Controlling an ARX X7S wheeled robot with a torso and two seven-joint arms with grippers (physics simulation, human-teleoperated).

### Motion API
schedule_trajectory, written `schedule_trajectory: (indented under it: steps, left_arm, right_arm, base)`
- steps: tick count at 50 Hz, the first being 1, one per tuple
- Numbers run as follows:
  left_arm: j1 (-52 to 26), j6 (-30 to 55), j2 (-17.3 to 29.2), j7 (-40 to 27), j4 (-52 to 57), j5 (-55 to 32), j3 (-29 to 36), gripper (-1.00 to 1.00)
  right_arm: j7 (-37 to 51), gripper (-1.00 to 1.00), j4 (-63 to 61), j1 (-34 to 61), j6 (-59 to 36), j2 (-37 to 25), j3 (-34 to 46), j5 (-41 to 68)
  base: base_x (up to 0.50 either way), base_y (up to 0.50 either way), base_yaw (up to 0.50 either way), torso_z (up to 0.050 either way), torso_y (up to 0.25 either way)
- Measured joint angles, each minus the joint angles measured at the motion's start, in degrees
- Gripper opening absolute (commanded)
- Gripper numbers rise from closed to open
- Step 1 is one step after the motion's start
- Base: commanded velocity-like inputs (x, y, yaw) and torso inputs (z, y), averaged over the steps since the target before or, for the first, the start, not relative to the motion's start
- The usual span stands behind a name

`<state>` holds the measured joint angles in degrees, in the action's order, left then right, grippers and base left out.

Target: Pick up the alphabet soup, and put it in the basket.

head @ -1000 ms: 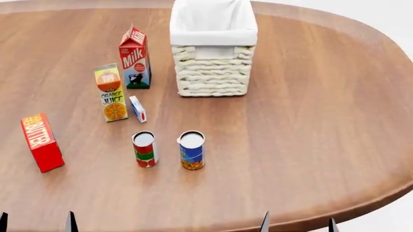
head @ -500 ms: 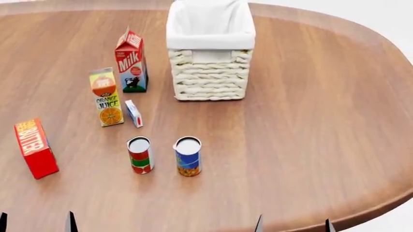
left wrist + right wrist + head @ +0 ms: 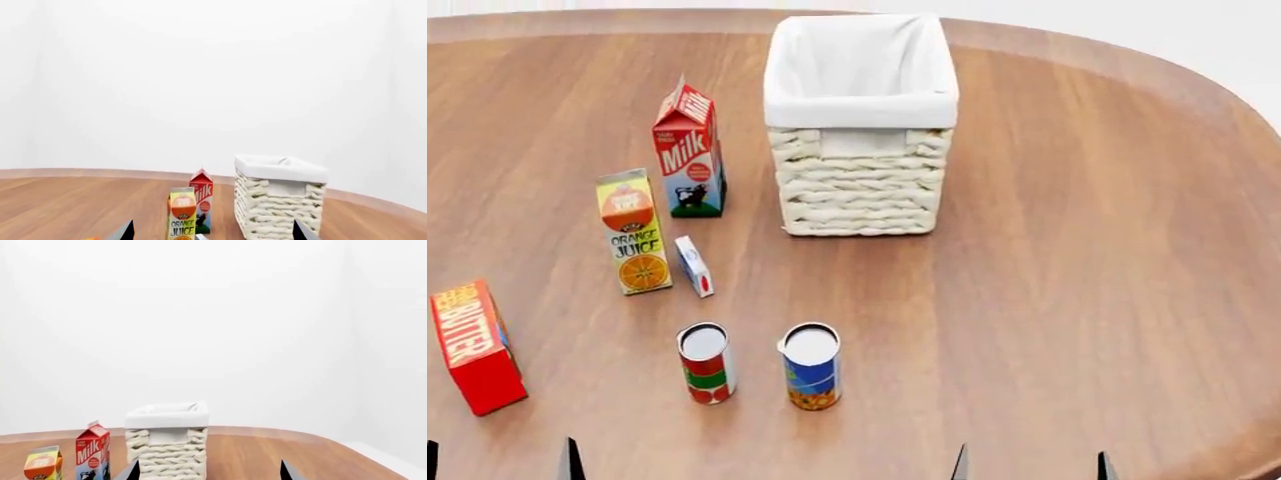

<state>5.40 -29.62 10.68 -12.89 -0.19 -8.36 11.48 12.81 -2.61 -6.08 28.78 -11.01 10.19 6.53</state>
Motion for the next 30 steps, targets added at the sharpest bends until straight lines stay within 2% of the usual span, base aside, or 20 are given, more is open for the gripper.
schedule_trajectory:
  steps: [30]
  left_arm:
    - [-0.17,-0.55,0.70,-0.96,-0.27,-0.14,0.85,1.00]
  right_arm:
    - [1.18,1.00,0.23,0.34,-0.27,-0.60,0.82,0.11]
  base:
    - [0.19,0.00,0.00,0.000,0.000]
